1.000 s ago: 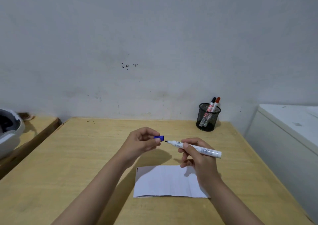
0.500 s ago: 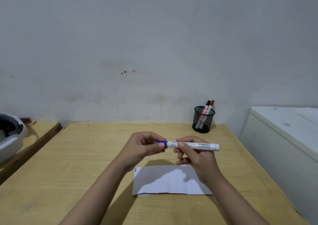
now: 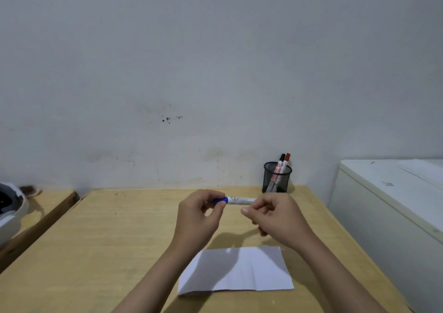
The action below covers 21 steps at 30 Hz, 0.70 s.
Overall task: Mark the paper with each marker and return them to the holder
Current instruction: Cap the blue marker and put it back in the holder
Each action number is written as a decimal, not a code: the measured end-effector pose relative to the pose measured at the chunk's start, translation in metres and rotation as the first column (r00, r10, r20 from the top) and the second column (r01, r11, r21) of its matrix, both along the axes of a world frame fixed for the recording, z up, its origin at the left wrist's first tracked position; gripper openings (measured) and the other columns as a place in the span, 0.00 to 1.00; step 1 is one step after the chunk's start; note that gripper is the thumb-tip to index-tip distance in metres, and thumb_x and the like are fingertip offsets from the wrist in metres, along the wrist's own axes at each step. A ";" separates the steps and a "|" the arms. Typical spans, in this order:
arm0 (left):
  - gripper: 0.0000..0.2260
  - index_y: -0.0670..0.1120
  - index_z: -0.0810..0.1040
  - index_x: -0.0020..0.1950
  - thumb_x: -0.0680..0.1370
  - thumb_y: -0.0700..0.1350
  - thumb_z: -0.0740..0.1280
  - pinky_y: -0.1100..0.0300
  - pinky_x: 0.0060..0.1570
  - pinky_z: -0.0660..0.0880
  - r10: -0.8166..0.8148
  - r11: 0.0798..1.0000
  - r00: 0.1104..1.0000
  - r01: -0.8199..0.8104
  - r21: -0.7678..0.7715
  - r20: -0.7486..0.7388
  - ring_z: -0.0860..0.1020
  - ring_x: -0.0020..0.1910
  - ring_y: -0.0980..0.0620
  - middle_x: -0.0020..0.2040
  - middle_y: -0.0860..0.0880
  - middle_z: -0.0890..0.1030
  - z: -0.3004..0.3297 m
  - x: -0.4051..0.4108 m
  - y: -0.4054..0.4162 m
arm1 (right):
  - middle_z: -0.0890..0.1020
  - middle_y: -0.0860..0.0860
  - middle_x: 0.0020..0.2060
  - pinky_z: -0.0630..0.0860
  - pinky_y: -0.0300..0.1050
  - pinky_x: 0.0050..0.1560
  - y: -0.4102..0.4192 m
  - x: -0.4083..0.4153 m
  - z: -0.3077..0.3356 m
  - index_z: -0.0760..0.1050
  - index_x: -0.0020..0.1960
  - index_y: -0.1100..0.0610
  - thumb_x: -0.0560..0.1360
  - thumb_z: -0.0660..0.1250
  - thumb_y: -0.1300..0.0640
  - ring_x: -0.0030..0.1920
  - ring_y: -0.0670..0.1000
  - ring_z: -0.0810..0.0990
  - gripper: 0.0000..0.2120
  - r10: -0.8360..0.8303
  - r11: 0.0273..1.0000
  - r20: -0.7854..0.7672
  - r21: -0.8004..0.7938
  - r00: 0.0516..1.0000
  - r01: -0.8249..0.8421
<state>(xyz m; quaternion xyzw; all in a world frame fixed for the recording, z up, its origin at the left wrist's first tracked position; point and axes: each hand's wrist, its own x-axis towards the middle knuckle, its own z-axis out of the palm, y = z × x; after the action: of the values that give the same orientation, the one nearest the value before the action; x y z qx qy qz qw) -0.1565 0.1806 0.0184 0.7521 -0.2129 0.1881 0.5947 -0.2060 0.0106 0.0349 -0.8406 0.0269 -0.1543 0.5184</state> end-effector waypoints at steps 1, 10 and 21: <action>0.06 0.47 0.83 0.42 0.71 0.37 0.71 0.72 0.40 0.74 -0.008 0.999 1.000 0.007 0.036 0.026 0.78 0.37 0.61 0.40 0.52 0.83 0.001 0.001 -0.006 | 0.80 0.48 0.31 0.76 0.37 0.34 -0.006 0.001 0.003 0.79 0.42 0.55 0.66 0.76 0.57 0.28 0.44 0.76 0.08 -0.040 0.993 0.111 -0.103 0.993 0.052; 0.12 0.48 0.79 0.55 0.72 0.43 0.70 0.67 0.43 0.76 -0.159 0.970 0.979 0.131 0.206 0.129 0.79 0.38 0.61 0.38 0.53 0.82 0.031 0.034 -0.064 | 0.84 0.46 0.37 0.78 0.50 0.42 -0.061 0.036 0.013 0.80 0.44 0.52 0.67 0.72 0.55 0.38 0.45 0.80 0.06 0.044 0.883 0.189 -0.466 0.981 0.050; 0.20 0.44 0.72 0.63 0.73 0.51 0.67 0.55 0.59 0.73 -0.105 0.896 0.994 0.091 0.435 0.009 0.75 0.59 0.48 0.61 0.46 0.76 0.009 0.131 -0.154 | 0.83 0.50 0.38 0.72 0.23 0.39 -0.156 0.122 0.048 0.64 0.66 0.45 0.68 0.74 0.63 0.33 0.35 0.81 0.33 -0.424 0.905 0.399 0.165 0.813 0.392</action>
<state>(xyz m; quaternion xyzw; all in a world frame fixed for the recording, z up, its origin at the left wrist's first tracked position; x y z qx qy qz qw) -0.0253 0.0267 0.0277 0.8509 -0.2964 0.1179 0.4174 -0.0843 -0.1456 0.0833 -0.7410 0.0985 -0.4403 0.4974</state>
